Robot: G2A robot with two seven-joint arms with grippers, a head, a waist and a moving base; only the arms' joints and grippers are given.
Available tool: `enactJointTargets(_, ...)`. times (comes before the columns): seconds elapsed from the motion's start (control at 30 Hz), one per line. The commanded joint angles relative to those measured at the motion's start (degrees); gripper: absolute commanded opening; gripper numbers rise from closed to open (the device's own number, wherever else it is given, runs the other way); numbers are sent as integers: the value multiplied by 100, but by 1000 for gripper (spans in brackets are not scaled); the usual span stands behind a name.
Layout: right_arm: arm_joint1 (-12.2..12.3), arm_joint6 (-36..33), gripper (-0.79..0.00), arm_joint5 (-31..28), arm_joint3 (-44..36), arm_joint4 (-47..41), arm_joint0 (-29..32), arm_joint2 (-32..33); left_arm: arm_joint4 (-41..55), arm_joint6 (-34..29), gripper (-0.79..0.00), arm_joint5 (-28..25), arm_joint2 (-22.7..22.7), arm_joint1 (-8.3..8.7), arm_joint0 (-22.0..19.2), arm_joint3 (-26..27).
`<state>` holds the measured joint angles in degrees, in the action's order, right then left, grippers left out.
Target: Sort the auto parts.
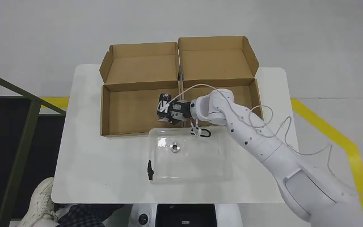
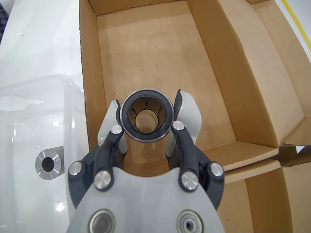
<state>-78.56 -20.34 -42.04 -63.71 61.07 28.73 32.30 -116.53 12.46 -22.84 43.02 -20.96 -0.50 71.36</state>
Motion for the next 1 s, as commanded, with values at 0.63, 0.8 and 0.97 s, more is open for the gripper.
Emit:
enactJointTargets(0.63,52,25,-305,-250,-473,171,165,442,0,0,0,0,0,0,0,0)
enactJointTargets(0.8,168,-97,-259,-367,-1036,259,398,671,0,0,0,0,0,0,0,0)
enactJointTargets(0.97,331,-283,-234,-524,-1717,320,758,995,0,0,0,0,0,0,0,0)
